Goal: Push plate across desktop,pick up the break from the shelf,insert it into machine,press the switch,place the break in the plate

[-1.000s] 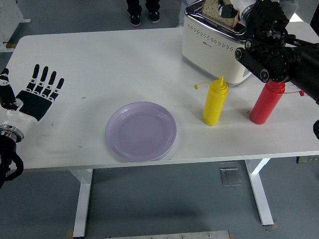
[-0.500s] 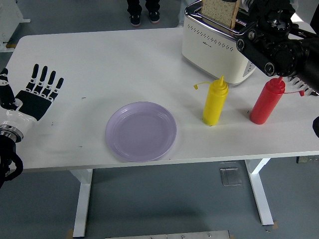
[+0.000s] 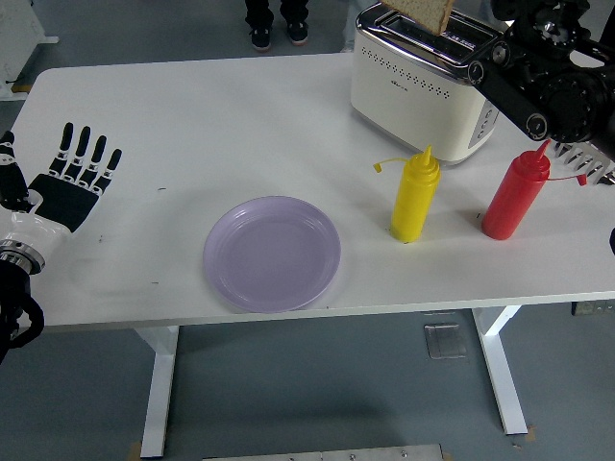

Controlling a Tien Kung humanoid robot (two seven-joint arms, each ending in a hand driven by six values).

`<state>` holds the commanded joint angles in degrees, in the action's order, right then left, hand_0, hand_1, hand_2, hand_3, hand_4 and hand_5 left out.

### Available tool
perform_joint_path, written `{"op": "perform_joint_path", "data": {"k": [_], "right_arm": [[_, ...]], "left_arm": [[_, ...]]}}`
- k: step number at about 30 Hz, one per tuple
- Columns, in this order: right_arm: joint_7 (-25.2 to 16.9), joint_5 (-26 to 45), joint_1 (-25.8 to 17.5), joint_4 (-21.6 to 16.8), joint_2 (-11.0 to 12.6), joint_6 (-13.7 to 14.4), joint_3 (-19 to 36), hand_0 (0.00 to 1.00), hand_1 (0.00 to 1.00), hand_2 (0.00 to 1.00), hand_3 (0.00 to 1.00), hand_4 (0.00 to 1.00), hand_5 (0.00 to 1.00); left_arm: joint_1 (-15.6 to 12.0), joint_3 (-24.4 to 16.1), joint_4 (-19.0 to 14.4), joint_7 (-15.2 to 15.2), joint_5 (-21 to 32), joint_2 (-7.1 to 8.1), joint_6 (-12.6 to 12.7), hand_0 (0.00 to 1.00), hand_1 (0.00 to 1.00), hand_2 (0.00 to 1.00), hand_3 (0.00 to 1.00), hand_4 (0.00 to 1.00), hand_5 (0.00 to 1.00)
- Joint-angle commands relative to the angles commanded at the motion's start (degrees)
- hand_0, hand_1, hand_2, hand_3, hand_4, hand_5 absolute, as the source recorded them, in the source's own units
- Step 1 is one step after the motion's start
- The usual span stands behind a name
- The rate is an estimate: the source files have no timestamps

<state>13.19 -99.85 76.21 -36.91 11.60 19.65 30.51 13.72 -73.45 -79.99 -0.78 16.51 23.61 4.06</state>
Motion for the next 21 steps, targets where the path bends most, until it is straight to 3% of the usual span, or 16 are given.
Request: {"op": "perform_joint_path", "data": {"k": [9,15,21], "right_arm": [[1.43,-2.31,-2.35,-8.53,3.16,-1.51,0.49,0.34,0.446,0.379,0.398,0.156,0.002],[3.39,-3.18,-3.55,-16.37,6.25,-5.25,1.24,0.336,0.444,0.379,0.398,0.154,0.002],[5.85,1.01,-4.41,-25.0,10.24,-10.08,1.77,0.331,0.439,0.38,0.398,0.154,0.002]], "left_arm": [[-0.2,-0.33,0.0,-0.03,-0.05,-0.28,0.0,0.809,0.741,0.701,0.696,0.788,0.998],[-0.37,-0.53,0.06,-0.05,-0.07,-0.47,0.0,0.809,0.74,0.701,0.696,0.788,0.998],[-0.65,-0.84,0.24,-0.06,-0.17,-0.62,-0.02,0.808,0.741,0.701,0.696,0.788,0.998]]}}
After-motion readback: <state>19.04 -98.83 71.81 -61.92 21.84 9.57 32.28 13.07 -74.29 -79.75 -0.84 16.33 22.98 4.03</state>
